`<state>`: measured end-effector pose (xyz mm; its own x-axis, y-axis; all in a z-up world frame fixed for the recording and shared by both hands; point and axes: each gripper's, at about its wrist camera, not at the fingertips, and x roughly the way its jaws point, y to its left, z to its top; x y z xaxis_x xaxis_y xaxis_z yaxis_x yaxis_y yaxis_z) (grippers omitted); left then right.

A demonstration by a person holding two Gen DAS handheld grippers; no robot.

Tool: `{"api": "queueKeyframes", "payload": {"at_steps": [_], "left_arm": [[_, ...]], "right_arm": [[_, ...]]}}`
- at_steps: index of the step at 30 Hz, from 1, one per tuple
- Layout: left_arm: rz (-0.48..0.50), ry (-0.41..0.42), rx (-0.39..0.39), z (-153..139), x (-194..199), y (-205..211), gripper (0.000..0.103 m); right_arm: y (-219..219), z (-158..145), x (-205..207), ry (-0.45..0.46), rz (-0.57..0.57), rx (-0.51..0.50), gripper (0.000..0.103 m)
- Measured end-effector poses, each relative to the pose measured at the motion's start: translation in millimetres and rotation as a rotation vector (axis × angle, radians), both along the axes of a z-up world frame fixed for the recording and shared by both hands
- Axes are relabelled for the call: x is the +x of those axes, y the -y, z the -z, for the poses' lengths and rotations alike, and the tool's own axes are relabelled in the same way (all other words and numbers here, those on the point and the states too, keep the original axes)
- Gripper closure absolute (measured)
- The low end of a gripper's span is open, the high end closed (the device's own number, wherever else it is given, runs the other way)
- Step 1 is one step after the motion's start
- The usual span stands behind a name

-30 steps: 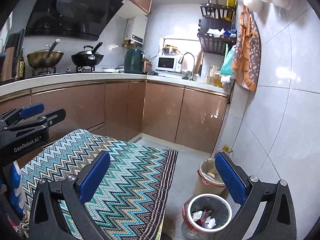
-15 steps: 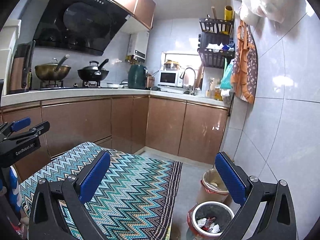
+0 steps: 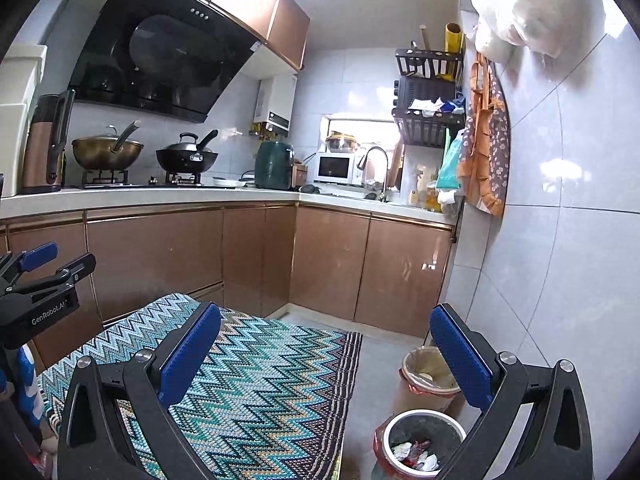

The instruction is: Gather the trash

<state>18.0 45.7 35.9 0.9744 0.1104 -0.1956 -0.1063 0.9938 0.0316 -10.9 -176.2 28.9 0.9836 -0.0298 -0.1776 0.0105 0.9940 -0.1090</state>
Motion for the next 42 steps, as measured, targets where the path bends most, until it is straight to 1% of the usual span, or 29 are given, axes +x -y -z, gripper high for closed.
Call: {"api": "queueKeyframes", "payload": {"at_steps": [22,35,42], "left_arm": [[0.027,0.021,0.018,-2,-7,5,0.033],[0.021,0.067,0.036,-7,-15,7,0.033],[0.033,0.068,0.041,-7,-15,9,0.033]], "right_arm": [[1,1,-3,0.011,0.015,0.013,0.0],[-2,-3,-9,0.033,0.018,0.011,0.0],[-4,-3,-12,0.04,0.02,0.009,0.0]]}}
